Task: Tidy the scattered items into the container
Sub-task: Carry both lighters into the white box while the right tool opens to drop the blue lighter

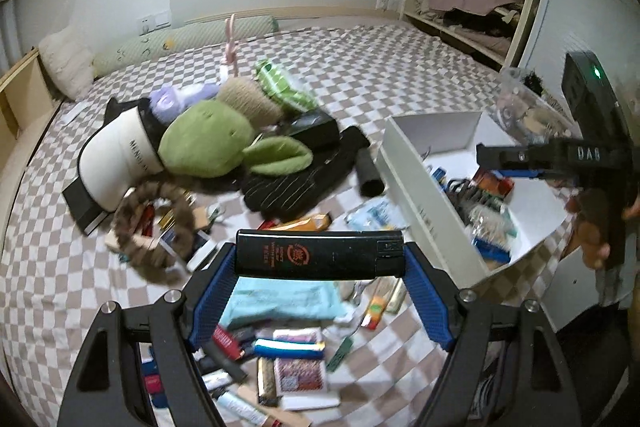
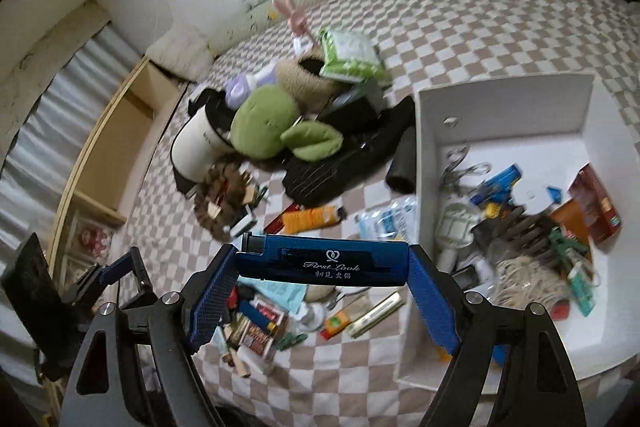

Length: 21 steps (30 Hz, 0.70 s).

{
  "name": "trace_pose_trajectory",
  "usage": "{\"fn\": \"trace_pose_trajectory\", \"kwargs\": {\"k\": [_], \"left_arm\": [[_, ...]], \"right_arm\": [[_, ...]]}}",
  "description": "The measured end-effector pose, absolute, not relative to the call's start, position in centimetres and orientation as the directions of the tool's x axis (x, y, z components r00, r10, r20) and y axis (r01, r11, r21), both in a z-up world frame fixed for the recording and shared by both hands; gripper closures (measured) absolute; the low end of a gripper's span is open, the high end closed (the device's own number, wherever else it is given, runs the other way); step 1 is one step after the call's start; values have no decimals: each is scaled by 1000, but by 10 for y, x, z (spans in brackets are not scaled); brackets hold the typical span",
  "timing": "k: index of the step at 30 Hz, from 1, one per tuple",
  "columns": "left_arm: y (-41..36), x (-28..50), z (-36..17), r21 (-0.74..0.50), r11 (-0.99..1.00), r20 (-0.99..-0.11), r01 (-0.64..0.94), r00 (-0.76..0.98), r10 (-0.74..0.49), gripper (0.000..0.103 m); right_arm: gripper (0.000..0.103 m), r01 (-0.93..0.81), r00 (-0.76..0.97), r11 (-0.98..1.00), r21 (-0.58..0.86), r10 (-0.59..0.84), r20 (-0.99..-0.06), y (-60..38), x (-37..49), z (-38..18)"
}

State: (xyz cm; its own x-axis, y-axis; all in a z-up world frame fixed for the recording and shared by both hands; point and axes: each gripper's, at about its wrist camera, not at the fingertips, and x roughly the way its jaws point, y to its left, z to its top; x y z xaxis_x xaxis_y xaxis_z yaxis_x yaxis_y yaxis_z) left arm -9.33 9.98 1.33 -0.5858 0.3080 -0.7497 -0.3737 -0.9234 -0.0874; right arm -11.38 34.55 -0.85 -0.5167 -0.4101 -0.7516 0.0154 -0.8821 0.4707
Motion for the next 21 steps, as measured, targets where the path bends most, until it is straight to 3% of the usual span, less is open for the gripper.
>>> {"fn": "trace_pose_trajectory", "kwargs": {"k": [12,21], "left_arm": [[183,-124,42,-64,-865,-686,-498,-607,401,22],[235,-122,46,-84,-805,-668,-587,-566,483,22]], "right_arm": [[19,-108,-646,-851,514,-333,-687,420,-120,5],[19,-254,-654,-850,461,-200,-730,458,-138,3]]}}
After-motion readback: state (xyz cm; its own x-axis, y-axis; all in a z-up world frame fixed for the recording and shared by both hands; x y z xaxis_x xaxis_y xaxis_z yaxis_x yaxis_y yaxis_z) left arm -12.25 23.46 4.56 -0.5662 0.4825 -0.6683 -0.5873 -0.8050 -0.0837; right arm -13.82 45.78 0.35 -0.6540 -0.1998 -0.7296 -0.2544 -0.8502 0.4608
